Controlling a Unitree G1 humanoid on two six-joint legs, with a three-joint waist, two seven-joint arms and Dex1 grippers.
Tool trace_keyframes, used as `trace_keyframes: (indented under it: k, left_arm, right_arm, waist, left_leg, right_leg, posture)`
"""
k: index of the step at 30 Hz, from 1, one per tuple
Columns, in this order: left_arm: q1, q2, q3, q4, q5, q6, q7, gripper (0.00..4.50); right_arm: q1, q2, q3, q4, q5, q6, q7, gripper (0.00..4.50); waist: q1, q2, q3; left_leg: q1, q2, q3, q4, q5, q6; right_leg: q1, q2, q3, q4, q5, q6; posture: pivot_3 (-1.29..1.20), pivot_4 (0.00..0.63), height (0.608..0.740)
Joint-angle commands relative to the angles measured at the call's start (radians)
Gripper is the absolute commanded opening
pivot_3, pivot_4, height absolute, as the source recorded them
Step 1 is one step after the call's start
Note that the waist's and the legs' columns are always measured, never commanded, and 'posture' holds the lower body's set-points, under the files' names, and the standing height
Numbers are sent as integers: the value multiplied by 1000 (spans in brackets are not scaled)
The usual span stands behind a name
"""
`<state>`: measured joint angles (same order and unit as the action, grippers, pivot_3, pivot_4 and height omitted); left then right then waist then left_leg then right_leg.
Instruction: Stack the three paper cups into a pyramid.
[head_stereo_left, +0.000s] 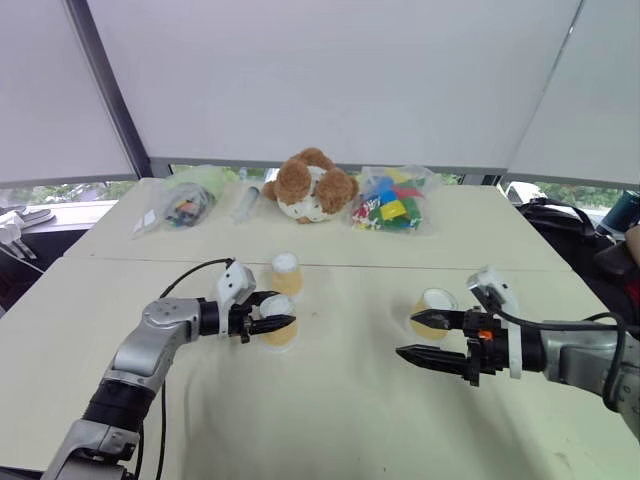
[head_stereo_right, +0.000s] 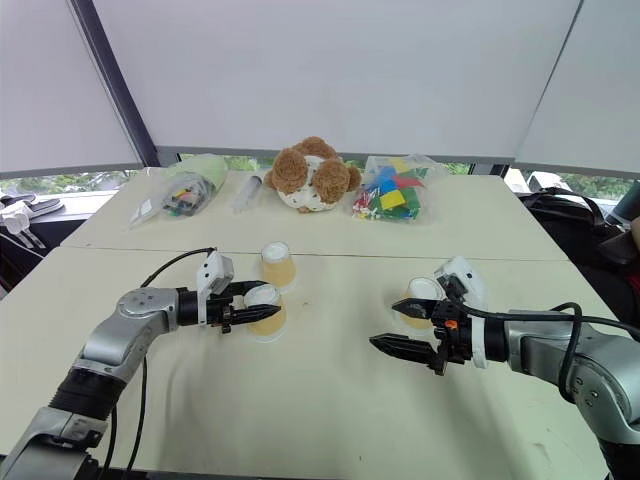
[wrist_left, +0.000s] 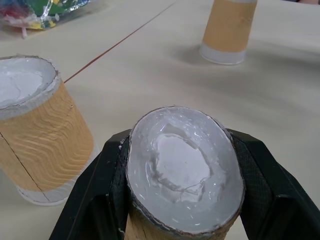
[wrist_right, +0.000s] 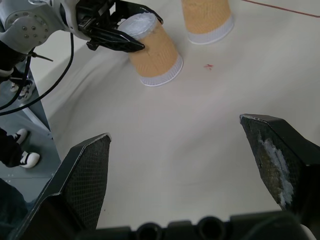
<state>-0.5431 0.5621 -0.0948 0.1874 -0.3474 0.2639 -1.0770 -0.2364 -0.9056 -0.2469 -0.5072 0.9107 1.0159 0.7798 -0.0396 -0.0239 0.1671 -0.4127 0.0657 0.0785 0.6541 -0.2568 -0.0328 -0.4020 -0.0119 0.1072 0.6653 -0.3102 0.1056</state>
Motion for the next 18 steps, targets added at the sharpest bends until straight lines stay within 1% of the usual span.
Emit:
trace_keyframes:
  k: [1,5,8,10,14,18]
  left_arm:
    - [2,-2,43,-55,-37,17,2,2140]
    - [62,-20,12,-289,-110,140,22,2140]
    - [84,-64,-47,-371,-76,161,70,2140]
    - [88,-90,-71,-370,-52,154,94,2140]
    - [54,-158,-125,-270,24,75,131,2140]
    - [23,-198,-133,-213,40,50,126,2140]
  right_arm:
    - [7,-1,-41,-1,10,-23,2,4500]
    - [29,-26,-82,13,14,-19,12,4500]
    - [53,-42,-109,13,15,-16,17,4500]
    - [65,-45,-120,11,12,-16,13,4500]
    - [100,-46,-147,-8,20,-13,6,4500]
    - [108,-43,-152,-20,28,-10,-7,4500]
  waist:
    - [0,0,0]
    - [1,0,0]
    - [11,0,0]
    - [19,0,0]
    - [23,0,0]
    - [26,0,0]
  left_leg:
    - [0,0,0,0,0,0]
    - [-1,0,0,0,0,0]
    - [-1,0,-1,2,0,0]
    - [-1,0,-2,4,0,0]
    - [0,0,-2,7,0,1]
    - [0,0,-2,8,-1,1]
  right_leg:
    - [0,0,0,0,0,0]
    - [0,0,0,0,0,0]
    - [1,0,0,0,0,0]
    - [2,0,-1,0,0,0]
    - [5,1,-1,0,0,0]
    - [5,1,-1,0,0,0]
  posture:
    - [0,150,740]
    - [0,150,740]
    - [0,150,740]
    - [0,150,740]
    - [0,150,740]
    - [0,150,740]
